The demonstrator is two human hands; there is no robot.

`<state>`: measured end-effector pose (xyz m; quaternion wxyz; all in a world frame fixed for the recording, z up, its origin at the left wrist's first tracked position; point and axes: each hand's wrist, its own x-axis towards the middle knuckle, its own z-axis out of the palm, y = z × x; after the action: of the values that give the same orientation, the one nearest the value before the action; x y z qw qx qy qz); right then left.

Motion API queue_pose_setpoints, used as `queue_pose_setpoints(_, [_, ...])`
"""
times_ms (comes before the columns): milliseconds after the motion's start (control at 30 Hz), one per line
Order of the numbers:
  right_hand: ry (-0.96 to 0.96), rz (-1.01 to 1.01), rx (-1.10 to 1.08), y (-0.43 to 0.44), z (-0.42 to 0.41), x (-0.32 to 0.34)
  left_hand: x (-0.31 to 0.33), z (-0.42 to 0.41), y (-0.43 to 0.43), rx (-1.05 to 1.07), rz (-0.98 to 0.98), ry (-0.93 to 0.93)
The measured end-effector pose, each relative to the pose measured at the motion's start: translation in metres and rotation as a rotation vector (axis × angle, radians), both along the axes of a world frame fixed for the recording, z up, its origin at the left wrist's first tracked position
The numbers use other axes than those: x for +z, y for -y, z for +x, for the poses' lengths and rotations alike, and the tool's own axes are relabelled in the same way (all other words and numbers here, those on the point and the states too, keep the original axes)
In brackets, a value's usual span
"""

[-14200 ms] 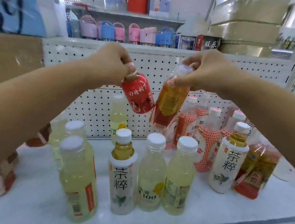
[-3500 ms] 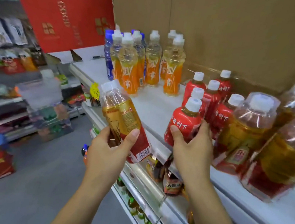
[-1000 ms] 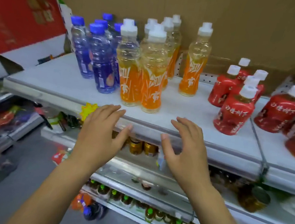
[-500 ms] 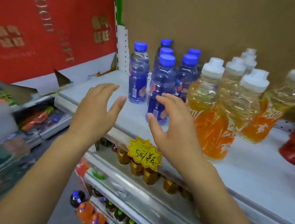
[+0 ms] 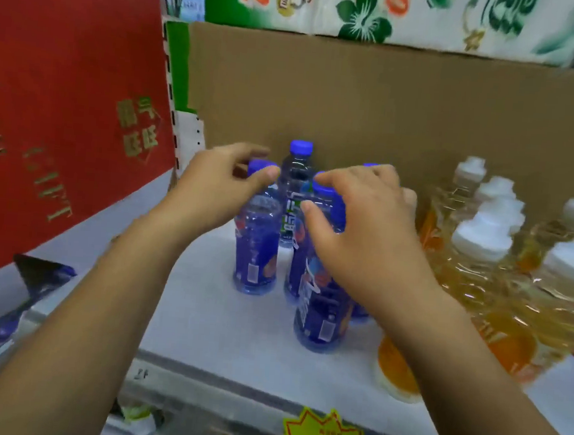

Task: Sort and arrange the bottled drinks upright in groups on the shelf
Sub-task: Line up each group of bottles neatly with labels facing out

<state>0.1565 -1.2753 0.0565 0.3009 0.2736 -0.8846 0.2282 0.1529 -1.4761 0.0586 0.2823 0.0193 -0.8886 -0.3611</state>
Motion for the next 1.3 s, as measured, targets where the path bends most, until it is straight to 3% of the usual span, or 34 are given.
queue_pose_setpoints(333, [0.281, 0.221, -0.177, 0.045, -0.03, 0.059, -0.003, -0.063, 0.066, -0.346, 0.11, 0.031])
queue_pose_setpoints(500, [0.492, 0.396, -0.181, 0.066, -0.072, 0.074, -0.012, -0.098, 0.079, -0.314, 0.233, 0.012])
queue_pose_setpoints(633, [0.426, 0.467, -0.167, 0.088, -0.113, 0.086, -0.024, -0.113, 0.081, -0.188, 0.287, -0.107])
queue_pose_setpoints(800, [0.358, 0.536, -0.15, 0.101, -0.151, 0.081, -0.033, -0.11, 0.094, -0.356, 0.389, -0.011])
queue_pose_setpoints(933, [0.28, 0.5, -0.143, 0.103, -0.164, 0.07, -0.032, -0.118, 0.091, -0.285, 0.399, -0.059])
queue_pose_setpoints(1100, [0.286, 0.384, -0.109, 0.094, -0.176, 0.064, -0.038, -0.146, 0.071, -0.21, 0.421, -0.114])
queue_pose_setpoints(1300, [0.326, 0.437, -0.112, 0.095, -0.173, 0.063, -0.05, -0.165, 0.067, -0.16, 0.403, -0.133])
